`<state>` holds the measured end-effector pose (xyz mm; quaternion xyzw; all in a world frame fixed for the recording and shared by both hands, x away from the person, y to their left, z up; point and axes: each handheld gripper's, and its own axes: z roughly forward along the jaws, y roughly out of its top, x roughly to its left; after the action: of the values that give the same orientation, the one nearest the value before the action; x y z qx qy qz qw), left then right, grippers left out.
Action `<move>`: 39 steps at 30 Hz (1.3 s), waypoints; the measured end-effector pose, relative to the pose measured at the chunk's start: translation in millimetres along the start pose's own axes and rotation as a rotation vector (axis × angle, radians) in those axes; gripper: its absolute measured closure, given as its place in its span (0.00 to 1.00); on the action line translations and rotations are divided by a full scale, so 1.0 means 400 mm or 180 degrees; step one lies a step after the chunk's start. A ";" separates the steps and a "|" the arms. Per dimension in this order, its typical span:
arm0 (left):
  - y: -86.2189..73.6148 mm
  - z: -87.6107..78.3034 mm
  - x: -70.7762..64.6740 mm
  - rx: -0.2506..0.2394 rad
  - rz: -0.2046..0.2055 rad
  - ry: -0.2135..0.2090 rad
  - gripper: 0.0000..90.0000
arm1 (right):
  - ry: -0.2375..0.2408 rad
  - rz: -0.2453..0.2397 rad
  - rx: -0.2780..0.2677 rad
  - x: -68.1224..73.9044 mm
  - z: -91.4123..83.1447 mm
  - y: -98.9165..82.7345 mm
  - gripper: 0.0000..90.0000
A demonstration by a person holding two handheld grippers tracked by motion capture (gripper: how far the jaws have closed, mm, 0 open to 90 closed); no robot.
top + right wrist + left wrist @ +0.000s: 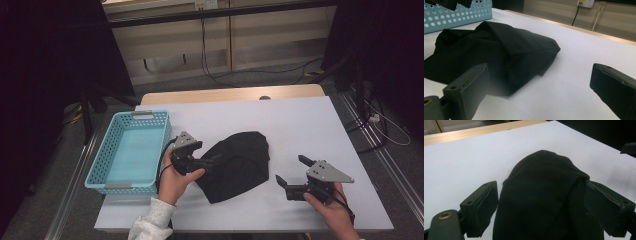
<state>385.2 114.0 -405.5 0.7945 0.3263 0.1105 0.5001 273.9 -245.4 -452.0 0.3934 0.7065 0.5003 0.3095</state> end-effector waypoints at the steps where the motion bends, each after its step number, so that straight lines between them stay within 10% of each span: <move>1: 0.000 -0.001 0.001 0.0000 0.0005 0.0011 0.14 | 0.0005 0.0007 0.0006 0.001 0.001 0.000 0.02; 39: -0.024 -0.038 0.014 -0.0018 -0.0040 0.0267 0.11 | 0.0049 -0.0141 0.0422 0.021 0.147 0.046 0.07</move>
<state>378.0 131.1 -407.5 0.7857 0.3516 0.1415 0.4888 323.1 -207.6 -452.9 0.3934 0.7490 0.4483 0.2884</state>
